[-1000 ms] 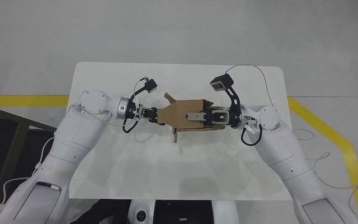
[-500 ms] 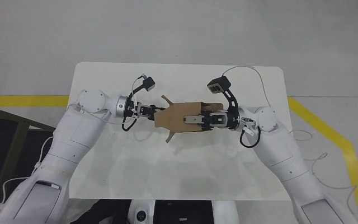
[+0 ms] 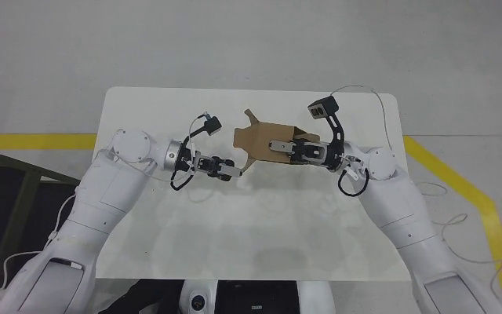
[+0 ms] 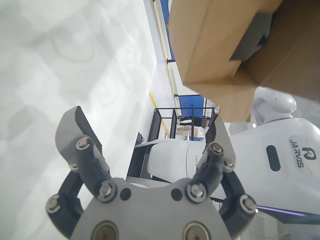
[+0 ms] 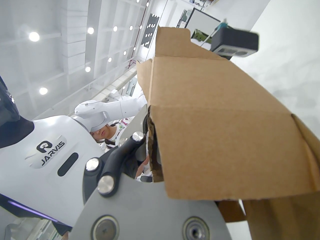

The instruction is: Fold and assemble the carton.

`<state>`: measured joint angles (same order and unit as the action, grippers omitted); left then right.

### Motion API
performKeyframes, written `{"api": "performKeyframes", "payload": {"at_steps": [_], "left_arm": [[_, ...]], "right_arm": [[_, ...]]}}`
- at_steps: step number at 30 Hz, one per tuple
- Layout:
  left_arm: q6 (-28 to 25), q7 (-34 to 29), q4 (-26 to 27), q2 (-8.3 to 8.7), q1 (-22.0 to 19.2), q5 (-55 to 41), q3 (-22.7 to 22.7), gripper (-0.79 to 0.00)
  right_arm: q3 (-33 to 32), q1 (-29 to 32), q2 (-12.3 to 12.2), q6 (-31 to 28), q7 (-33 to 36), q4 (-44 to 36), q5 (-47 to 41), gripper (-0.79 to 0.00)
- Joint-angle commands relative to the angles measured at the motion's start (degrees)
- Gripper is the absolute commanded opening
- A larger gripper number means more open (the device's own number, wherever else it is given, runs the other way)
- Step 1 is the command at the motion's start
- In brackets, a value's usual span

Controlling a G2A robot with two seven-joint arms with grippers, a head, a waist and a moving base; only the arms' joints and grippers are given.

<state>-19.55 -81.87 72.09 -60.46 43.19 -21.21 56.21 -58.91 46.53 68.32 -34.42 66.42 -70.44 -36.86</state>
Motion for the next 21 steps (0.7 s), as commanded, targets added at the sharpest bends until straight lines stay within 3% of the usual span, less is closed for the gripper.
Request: {"api": "performKeyframes", "payload": {"at_steps": [1,7,21], "left_arm": [[0.35,-0.31,1.52,0.01,0.69,0.08,-0.44,0.000],[0.99,0.78,3.65,-0.01,1.38,-0.48,-0.63,0.000],[0.92,3.30,-0.06,0.81,0.12,0.63,2.91,0.000]], "right_arm": [[0.06,-0.15,0.11,-0.12,-0.98,0.21,0.57,-0.785],[0.70,-0.49,0.55,-0.24,-3.02,0.02,1.97,-0.785],[1.01,0.55,0.64,0.86,0.66,-1.87,2.12,-0.785]]}}
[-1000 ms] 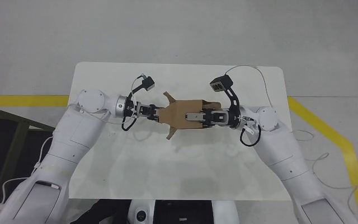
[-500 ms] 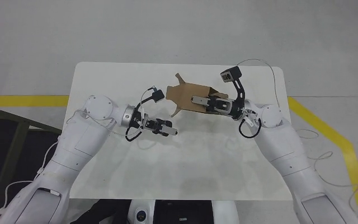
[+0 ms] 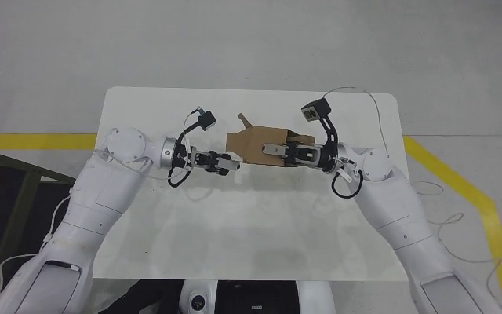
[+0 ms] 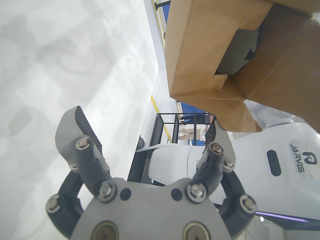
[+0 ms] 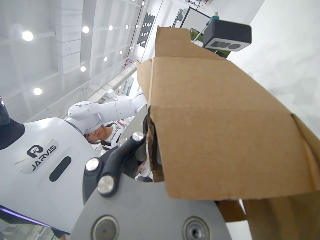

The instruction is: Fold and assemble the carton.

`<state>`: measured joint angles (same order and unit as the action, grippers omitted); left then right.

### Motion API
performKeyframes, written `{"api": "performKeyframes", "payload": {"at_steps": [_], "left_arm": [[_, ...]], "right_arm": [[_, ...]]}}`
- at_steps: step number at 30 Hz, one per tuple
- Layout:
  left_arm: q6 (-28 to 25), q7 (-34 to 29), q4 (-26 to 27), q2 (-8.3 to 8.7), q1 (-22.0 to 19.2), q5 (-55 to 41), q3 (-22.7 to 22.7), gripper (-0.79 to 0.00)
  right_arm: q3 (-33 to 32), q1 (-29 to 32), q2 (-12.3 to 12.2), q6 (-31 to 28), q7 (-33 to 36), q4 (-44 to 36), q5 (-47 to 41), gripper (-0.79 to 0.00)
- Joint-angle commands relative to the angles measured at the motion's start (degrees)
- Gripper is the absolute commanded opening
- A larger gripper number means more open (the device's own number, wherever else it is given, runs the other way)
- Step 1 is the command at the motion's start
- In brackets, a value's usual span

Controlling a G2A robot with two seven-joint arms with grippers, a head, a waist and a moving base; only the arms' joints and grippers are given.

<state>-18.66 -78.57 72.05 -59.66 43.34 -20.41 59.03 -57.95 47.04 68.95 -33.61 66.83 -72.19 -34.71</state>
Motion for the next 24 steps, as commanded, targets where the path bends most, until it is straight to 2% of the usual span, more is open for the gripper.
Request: {"api": "performKeyframes", "payload": {"at_steps": [1,24], "left_arm": [[0.06,0.10,-0.07,0.02,-0.03,-0.51,0.19,0.000],[-0.90,0.24,-1.10,-0.82,-1.56,-2.27,-2.07,0.000]], "right_arm": [[0.11,0.10,0.02,0.14,0.54,-0.22,-0.03,-0.785],[1.10,0.38,0.73,0.70,1.24,-2.04,-0.13,-0.785]]}}
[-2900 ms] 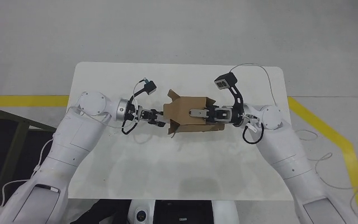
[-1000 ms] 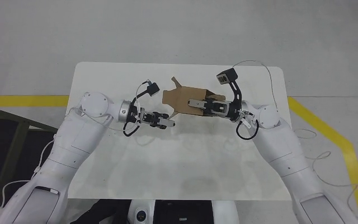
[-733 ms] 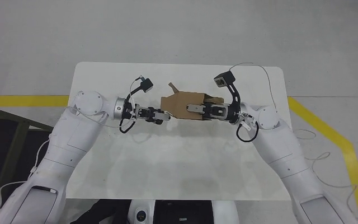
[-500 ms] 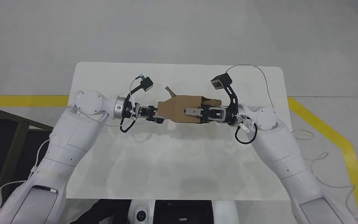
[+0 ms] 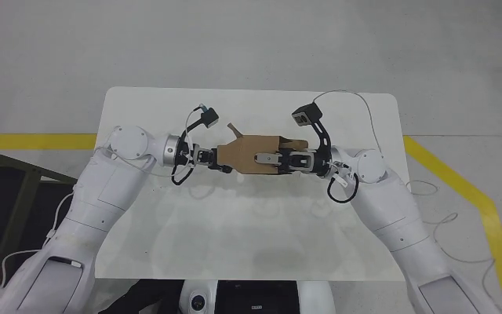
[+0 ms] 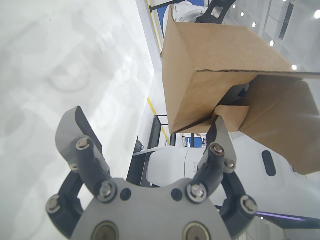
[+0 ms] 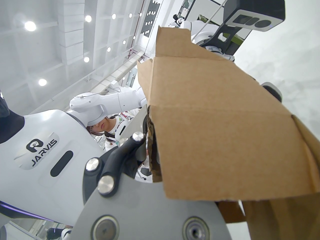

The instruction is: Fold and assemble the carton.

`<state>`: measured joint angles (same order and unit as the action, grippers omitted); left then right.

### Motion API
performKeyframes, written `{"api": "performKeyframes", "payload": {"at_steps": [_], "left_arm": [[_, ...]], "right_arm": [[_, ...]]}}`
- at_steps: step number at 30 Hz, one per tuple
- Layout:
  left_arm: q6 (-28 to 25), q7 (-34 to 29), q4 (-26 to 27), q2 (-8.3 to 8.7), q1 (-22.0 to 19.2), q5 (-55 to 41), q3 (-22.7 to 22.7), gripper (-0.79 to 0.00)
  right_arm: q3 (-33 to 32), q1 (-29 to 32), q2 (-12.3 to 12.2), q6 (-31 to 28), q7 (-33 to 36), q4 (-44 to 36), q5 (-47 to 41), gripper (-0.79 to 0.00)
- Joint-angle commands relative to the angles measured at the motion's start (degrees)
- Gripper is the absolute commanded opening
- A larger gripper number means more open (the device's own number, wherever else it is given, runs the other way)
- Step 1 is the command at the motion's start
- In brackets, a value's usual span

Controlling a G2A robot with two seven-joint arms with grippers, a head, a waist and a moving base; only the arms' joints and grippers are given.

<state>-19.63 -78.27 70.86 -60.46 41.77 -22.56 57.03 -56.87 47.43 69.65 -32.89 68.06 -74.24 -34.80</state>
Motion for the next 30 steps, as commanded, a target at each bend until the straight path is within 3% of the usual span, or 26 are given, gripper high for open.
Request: {"api": "performKeyframes", "payload": {"at_steps": [1,13,21,30], "left_arm": [[0.07,-0.13,0.17,-0.04,0.01,-0.22,-0.13,0.000],[-0.20,0.28,-1.51,0.58,-0.17,0.87,1.94,0.000],[0.03,0.52,-2.69,1.18,0.24,2.24,3.36,0.000],[0.33,1.22,-1.85,0.81,0.53,0.59,2.29,0.000]], "right_arm": [[0.04,0.00,0.05,-0.03,0.01,0.04,-0.03,-0.785],[-1.55,0.98,-0.55,1.03,4.35,1.13,0.02,-0.785],[-2.39,3.95,-1.87,6.80,10.13,-3.80,-2.44,-0.785],[-1.01,5.13,-2.27,7.65,10.98,-6.41,-2.89,-0.785]]}}
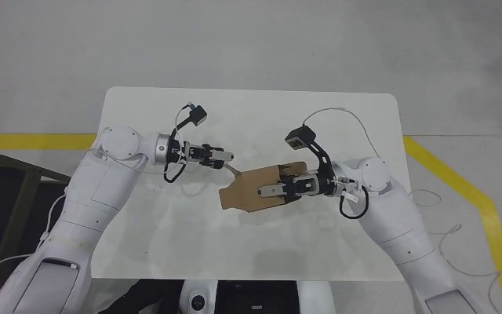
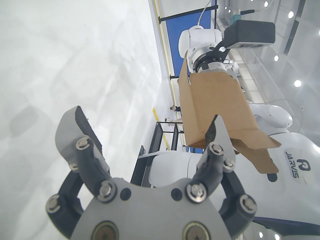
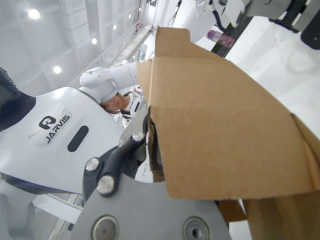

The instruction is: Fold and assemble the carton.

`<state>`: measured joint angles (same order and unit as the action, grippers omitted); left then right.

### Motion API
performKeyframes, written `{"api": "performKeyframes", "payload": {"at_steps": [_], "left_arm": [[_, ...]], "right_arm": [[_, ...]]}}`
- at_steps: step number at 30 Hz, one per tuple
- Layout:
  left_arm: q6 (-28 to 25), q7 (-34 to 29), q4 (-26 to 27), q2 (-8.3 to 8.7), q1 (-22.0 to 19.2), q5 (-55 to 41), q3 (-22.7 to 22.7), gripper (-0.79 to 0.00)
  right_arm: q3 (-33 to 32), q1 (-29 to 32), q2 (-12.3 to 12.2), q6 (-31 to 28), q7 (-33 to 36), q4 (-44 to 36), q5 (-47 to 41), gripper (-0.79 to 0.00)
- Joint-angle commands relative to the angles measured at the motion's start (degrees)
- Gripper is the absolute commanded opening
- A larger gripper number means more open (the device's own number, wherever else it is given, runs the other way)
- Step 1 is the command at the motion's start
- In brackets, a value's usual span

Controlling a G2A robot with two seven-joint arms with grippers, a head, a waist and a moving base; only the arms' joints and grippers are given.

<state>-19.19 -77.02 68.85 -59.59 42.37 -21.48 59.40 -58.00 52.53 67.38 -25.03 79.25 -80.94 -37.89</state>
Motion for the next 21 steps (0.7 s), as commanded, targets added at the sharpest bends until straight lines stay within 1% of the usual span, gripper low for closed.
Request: {"api": "performKeyframes", "payload": {"at_steps": [1,9,21], "left_arm": [[-0.34,-0.07,0.32,-0.13,-0.23,-0.91,-0.15,0.000],[-0.97,-1.05,0.39,-0.25,-0.84,-3.05,0.04,0.000],[-0.43,-1.94,2.02,-0.48,-0.42,-4.68,-0.70,0.000]], "right_arm": [[0.27,0.04,-0.01,-0.42,-0.42,0.75,0.47,-0.785],[0.44,-0.02,0.06,-2.66,-2.66,4.54,0.79,-0.785],[1.18,-1.50,0.59,-4.35,-4.35,6.54,0.72,-0.785]]}}
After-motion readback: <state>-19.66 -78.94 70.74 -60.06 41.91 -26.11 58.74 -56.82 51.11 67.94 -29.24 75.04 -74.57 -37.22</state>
